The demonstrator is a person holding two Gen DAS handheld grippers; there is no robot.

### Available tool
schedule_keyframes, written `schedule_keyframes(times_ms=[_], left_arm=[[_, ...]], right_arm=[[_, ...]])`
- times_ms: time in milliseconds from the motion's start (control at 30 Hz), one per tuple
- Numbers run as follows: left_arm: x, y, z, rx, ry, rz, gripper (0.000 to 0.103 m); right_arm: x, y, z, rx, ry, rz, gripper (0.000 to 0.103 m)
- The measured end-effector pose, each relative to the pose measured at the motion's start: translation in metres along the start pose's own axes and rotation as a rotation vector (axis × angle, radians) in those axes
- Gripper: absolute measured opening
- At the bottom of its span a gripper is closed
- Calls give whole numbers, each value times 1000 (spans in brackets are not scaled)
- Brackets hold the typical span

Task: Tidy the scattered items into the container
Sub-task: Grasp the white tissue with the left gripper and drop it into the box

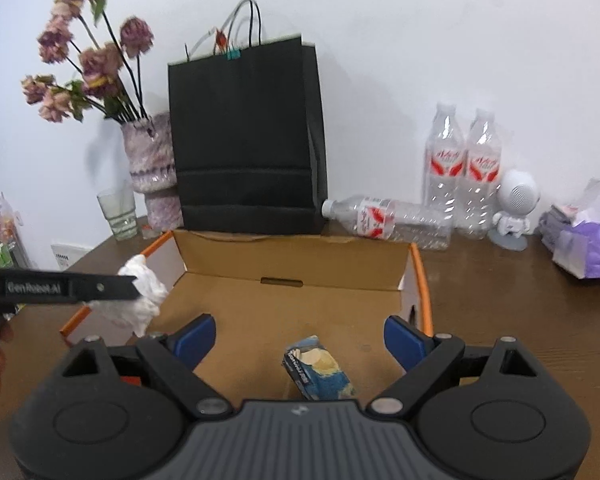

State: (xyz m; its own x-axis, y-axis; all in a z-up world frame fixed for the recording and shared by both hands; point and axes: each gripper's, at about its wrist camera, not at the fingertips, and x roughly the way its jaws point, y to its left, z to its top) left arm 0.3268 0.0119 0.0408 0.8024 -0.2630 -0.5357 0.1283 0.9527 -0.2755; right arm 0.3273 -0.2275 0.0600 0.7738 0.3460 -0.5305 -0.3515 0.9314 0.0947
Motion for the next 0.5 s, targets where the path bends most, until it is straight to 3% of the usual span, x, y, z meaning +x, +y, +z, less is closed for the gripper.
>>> schedule_keyframes(times_ms=[133, 233, 400, 500], left_arm=[[20, 7, -6, -21, 31, 21, 30], [29, 12, -12, -23, 51, 46, 40], [24, 11, -13, -13, 18, 49, 73], [4, 7, -10, -4, -36, 37, 85]], right_arm=[[31, -1, 1, -1, 70, -18, 91], [46, -1, -4, -16, 103, -26, 91], [57, -2, -11, -20, 142, -42, 91], [42, -2, -8, -14, 110, -41, 91]])
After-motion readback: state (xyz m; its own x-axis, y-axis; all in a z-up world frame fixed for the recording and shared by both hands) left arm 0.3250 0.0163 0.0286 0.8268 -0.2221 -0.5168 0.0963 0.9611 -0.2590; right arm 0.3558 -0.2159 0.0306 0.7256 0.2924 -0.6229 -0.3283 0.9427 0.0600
